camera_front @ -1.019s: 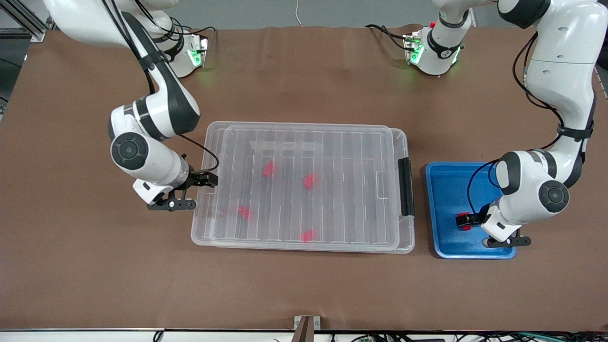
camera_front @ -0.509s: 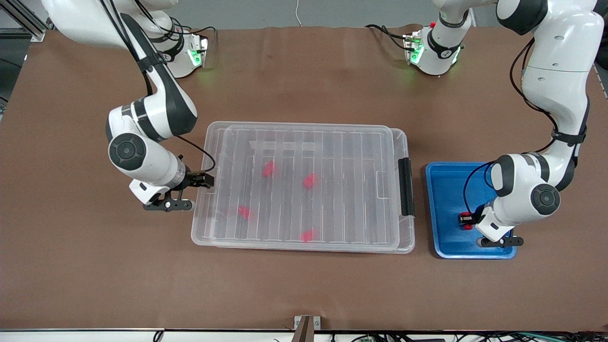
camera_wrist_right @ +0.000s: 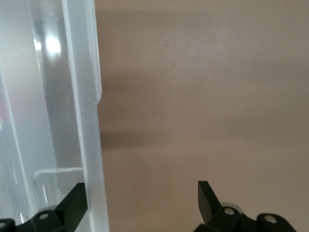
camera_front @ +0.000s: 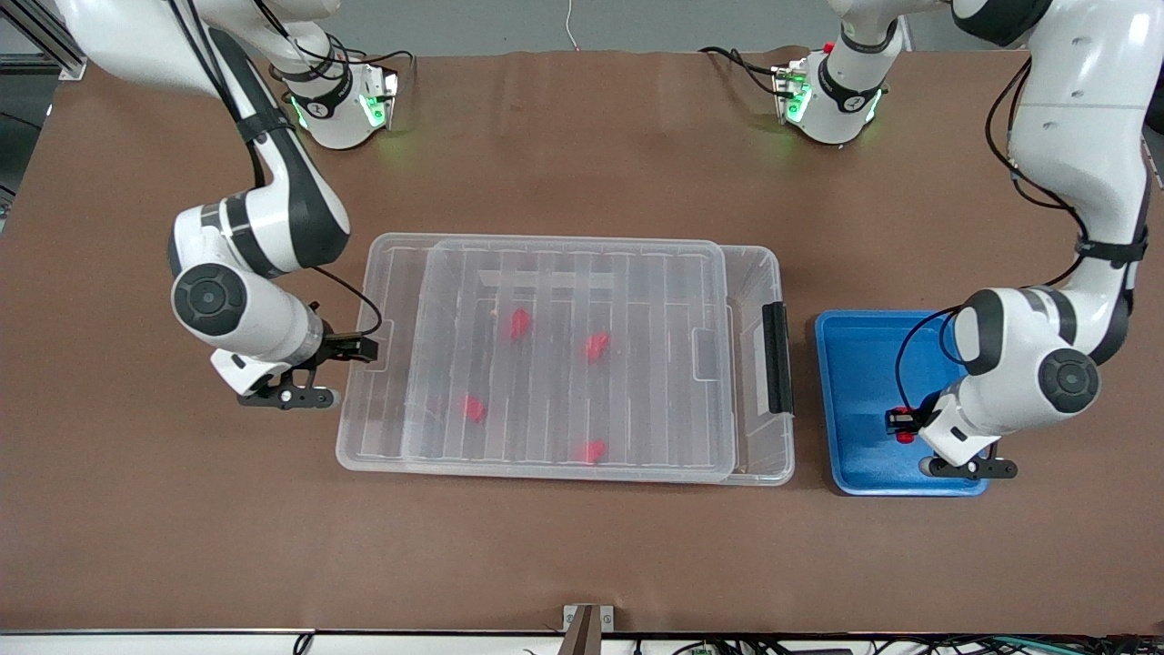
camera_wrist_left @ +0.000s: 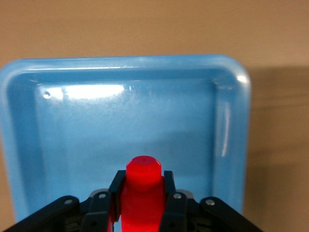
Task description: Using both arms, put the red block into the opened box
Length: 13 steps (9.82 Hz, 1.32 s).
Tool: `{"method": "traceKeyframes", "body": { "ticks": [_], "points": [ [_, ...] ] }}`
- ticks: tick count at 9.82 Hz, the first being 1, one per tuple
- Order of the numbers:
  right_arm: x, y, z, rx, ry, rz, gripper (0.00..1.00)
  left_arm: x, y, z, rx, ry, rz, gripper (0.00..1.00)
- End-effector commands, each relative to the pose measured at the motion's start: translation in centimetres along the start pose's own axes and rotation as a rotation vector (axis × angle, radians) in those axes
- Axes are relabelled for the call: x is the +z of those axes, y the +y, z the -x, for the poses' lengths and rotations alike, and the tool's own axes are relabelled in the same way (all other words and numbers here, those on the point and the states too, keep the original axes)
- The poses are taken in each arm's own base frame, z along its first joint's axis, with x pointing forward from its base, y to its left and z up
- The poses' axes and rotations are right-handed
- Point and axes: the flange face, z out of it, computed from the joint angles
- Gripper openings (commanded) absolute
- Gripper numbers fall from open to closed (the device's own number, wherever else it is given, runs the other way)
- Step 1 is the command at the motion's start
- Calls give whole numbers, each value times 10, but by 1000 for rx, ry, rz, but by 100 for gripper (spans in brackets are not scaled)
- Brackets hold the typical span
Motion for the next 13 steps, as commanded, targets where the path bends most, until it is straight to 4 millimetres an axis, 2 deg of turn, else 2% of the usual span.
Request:
{"method": "traceKeyframes", "body": {
  "ticks": [1,2,4,7,8,9,10,11,12,13],
  "points": [
    [-2,43,6,-17,-33,27,100,-43,32,10,8,-34,-10,2],
    [-2,70,4,-44,-56,23,100,-61,53,12,11,-23,0,2],
    [-1,112,3,-63,-79,13,100,-73,101,19,-48,-34,23,1],
    [-7,140,0,-81,-94,4,100,-106,187,41,-95,-32,7,2],
    [-11,138,-1,-75,-88,5,100,-116,209,51,-111,-39,-7,2],
    [-24,134,-4,-64,-75,-2,100,-125,232,59,-120,-27,-7,2],
    [-57,129,-4,-16,-59,1,100,-122,263,69,-141,-29,-11,2],
    [-104,125,1,72,-25,6,100,-109,297,81,-143,-43,-15,2],
    [-149,124,13,133,23,9,100,-92,322,88,-145,-51,-30,2],
    [-189,126,34,144,86,16,100,-72,328,85,-136,-41,-35,2]
  ]
}}
